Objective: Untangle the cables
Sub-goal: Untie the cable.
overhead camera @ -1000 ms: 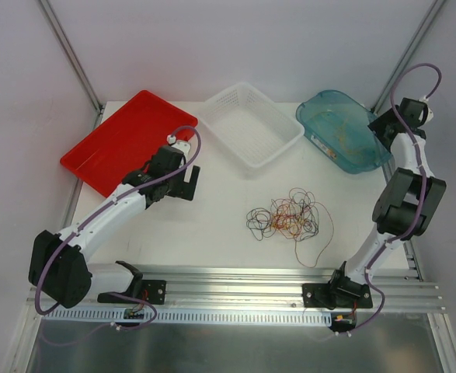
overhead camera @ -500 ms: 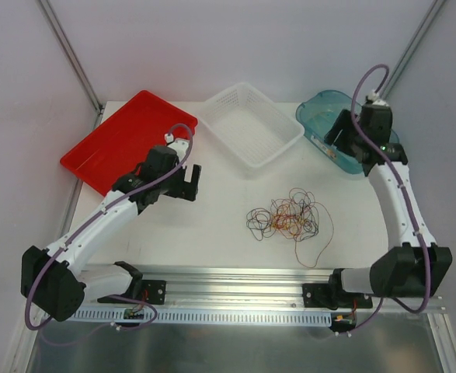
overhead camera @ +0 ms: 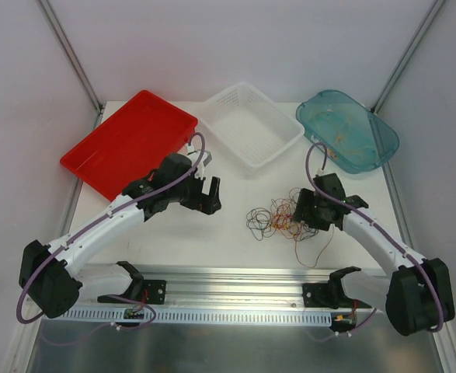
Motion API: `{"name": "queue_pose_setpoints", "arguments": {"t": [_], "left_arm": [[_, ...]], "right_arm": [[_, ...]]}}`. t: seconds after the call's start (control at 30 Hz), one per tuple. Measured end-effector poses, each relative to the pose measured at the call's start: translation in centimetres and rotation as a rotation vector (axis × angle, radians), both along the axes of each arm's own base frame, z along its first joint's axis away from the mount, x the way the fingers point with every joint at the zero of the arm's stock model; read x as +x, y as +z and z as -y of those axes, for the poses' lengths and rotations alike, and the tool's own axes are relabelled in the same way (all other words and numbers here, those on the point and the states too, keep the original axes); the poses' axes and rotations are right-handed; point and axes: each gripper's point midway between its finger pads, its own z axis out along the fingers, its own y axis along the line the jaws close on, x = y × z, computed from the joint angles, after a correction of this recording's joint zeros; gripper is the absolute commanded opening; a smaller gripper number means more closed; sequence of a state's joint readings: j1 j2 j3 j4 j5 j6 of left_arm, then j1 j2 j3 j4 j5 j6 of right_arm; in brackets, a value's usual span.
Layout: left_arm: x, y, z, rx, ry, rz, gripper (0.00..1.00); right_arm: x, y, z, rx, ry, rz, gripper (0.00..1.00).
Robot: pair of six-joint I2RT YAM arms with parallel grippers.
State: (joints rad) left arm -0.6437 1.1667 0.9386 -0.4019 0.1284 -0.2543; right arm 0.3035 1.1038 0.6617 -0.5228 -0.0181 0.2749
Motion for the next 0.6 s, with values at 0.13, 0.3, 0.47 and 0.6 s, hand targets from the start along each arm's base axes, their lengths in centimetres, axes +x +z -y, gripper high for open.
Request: {"name": "queue_pose_setpoints", "arguments": {"t": [0.13, 0.3, 0.47, 0.6], "left_arm": [[-1.8, -1.2, 1.0, -0.03, 0.005, -0.077, 0.98], [-3.7, -2.7, 1.2, -0.059, 0.045, -0.16, 0.98], [-4.7, -2.5, 0.6, -0.114, 0.104, -0.181, 0.97], [-4.7, -2.2, 0.3, -0.139, 0.156, -0.186, 0.96]], "right_arm": [[-0.2, -1.5, -3.9, 0.024, 0.143, -0.027, 0.62], [0.0, -1.7, -12.3, 0.058, 0.406, -0.054, 0.6], [-0.4, 0.2, -18.6, 0.131, 0.576, 0.004, 0.59], [-0.3, 0.5, -18.0, 0.101, 0.578, 0.013, 0.59]]}}
